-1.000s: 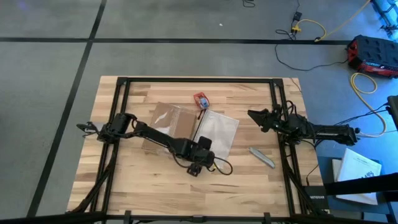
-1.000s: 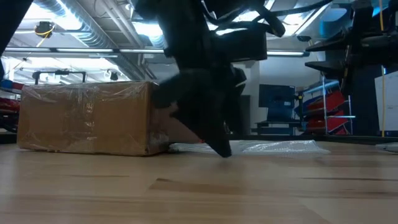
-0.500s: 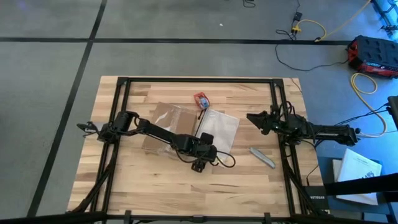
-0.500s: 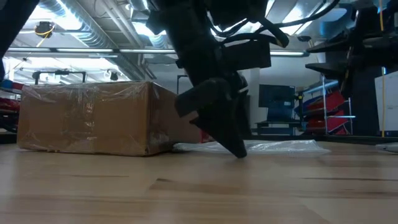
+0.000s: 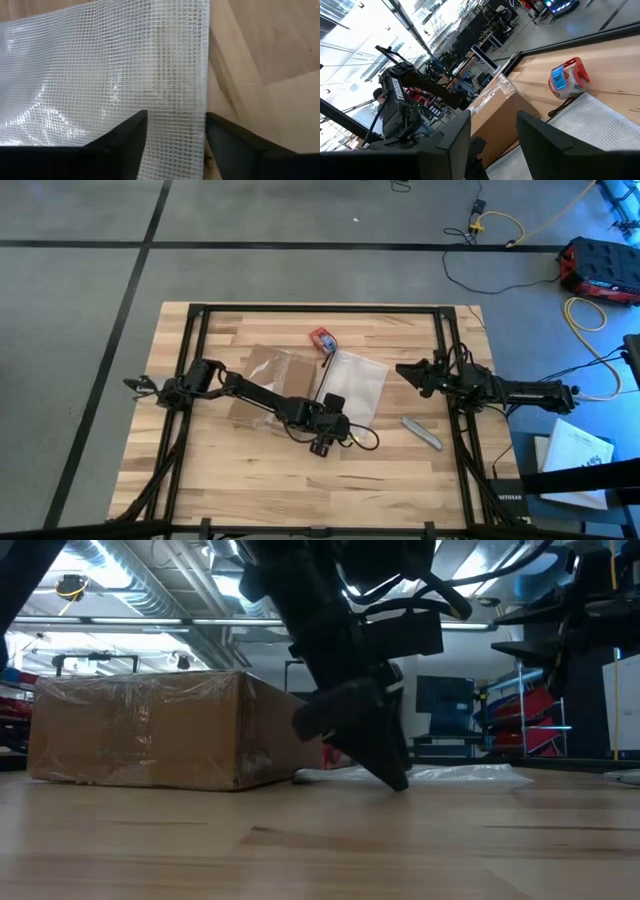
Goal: Unpack boxes
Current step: Move the transparent zip bag to the top right of the table
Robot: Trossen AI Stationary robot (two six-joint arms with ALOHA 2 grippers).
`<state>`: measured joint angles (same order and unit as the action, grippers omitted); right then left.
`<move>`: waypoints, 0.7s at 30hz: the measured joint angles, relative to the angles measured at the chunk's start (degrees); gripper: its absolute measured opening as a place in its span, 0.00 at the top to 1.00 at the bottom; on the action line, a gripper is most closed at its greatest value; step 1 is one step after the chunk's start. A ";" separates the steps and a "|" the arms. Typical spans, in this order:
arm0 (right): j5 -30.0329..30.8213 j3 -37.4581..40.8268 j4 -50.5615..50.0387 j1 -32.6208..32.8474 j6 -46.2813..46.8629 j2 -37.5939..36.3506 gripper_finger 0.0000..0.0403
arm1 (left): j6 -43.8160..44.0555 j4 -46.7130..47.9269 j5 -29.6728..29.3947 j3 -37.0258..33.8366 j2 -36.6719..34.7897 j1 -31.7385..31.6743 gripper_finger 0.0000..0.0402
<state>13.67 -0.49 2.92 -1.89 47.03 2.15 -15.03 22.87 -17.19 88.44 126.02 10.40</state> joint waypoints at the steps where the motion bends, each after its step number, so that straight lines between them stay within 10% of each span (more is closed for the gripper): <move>1: 0.00 0.00 0.00 0.00 -1.00 0.00 0.64 | 0.01 0.03 -0.02 0.00 0.00 -0.08 0.62; 12: 0.28 0.00 0.06 0.00 -3.83 0.00 0.64 | -0.37 0.52 0.17 -0.09 0.11 -0.71 0.97; 21: 0.68 -1.34 -0.06 0.00 -5.56 0.04 0.64 | 0.74 0.76 -0.92 -0.10 -0.09 -0.75 1.00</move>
<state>14.35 -1.83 2.86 -1.89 41.47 2.20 -14.28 23.63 -18.11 88.34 125.92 9.65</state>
